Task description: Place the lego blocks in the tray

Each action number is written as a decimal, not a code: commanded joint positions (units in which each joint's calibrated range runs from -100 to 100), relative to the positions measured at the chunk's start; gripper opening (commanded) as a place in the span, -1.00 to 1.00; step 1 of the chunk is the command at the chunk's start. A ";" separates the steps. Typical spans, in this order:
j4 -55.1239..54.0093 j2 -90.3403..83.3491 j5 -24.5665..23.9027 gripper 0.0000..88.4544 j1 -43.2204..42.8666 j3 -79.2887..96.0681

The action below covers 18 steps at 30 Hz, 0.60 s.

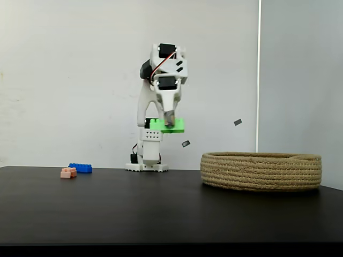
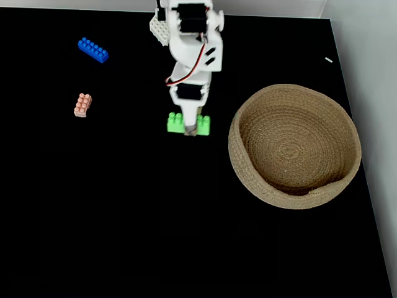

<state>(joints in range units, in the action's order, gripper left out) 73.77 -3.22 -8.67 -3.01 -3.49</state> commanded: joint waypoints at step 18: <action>-21.00 -11.05 -10.60 -0.45 -22.05 20.04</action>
<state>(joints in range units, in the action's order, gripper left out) 55.75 -10.35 -17.56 -24.43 16.39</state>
